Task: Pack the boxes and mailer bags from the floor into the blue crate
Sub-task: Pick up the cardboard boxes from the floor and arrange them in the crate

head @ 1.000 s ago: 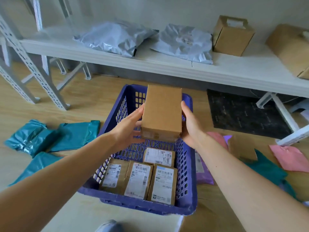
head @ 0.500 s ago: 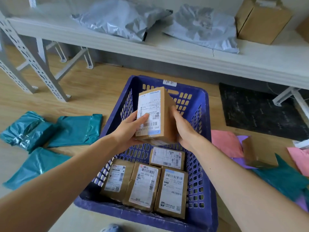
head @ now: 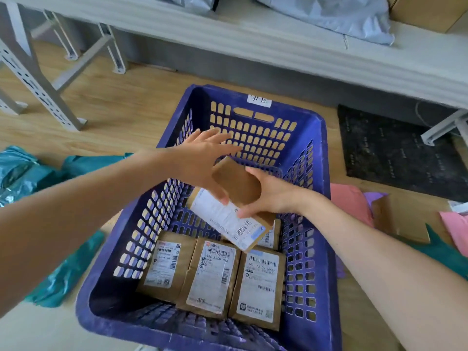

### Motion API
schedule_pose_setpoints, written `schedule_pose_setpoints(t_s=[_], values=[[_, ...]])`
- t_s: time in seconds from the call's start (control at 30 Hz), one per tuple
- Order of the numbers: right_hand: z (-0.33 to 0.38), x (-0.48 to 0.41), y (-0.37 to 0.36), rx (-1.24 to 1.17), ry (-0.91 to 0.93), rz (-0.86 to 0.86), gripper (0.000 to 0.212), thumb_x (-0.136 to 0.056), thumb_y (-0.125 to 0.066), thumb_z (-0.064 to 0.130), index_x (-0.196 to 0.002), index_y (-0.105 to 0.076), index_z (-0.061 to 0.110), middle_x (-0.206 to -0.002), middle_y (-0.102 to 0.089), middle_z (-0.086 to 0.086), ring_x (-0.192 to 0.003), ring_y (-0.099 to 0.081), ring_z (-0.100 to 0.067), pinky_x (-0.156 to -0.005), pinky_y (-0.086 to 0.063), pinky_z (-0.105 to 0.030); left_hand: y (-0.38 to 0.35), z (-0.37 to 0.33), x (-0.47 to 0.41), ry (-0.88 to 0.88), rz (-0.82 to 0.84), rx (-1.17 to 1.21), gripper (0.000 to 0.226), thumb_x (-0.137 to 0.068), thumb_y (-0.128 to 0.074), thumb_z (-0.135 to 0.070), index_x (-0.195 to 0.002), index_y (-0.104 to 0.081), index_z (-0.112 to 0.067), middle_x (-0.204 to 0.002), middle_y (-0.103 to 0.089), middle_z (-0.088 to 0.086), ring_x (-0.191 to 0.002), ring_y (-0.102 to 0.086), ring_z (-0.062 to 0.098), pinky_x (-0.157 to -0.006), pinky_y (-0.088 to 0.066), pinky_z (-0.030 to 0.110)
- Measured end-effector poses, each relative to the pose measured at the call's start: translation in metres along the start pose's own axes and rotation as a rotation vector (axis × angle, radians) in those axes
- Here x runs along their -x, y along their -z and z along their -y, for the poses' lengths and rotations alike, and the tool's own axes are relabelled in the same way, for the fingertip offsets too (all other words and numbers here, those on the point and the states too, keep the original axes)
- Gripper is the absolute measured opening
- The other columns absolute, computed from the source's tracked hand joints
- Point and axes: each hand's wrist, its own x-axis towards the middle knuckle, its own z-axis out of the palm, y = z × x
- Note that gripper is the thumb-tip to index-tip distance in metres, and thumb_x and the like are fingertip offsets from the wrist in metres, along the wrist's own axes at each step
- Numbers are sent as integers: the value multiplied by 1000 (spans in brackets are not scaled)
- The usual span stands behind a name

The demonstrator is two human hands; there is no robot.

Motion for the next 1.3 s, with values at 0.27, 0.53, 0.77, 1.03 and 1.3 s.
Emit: schedule_pose_setpoints(t_s=[0.27, 0.53, 0.77, 1.03, 1.3], values=[[18, -7, 3, 247, 122, 42, 110, -62, -87, 35, -148, -21, 21, -134, -36, 12, -122, -37, -8, -104, -33, -25, -13, -5, -12, 75, 318, 65, 136, -51, -82, -60, -148, 10, -34, -152, -17, -3, -140, -18, 24, -113, -25, 46], [-9, -22, -12, -376, -86, -544, 103, -71, -78, 44, -150, -17, 18, -155, -24, -4, -140, -28, -22, -112, -30, -51, -44, 21, -2, 415, 27, 1047, 83, -75, -73, -41, -141, -23, -37, -115, -57, 3, -92, -64, 17, -66, -52, 28], [-22, -52, -60, -894, -148, -319, 26, -89, -64, 14, -114, -59, 12, -114, -65, -6, -101, -63, -21, -82, -56, -39, -102, 16, -7, 615, -26, 1382, 70, -85, -63, -45, -144, -28, -32, -117, -63, 7, -96, -64, 21, -75, -55, 36], [-34, -77, -104, -673, -244, -300, 41, -85, -69, 10, -124, -57, 8, -124, -63, -11, -109, -61, -25, -96, -50, -39, -154, 20, -1, 667, -38, 1461, 40, -97, -50, -25, -136, -42, -29, -119, -63, 6, -105, -61, 26, -89, -53, 45], [-32, -63, -104, -544, -298, -310, 49, -89, -62, 4, -135, -45, 6, -135, -55, -11, -122, -53, -26, -97, -44, -33, -162, 17, -4, 671, -80, 1387, 44, -96, -52, -17, -138, -42, -27, -122, -62, 6, -106, -63, 27, -94, -50, 50]])
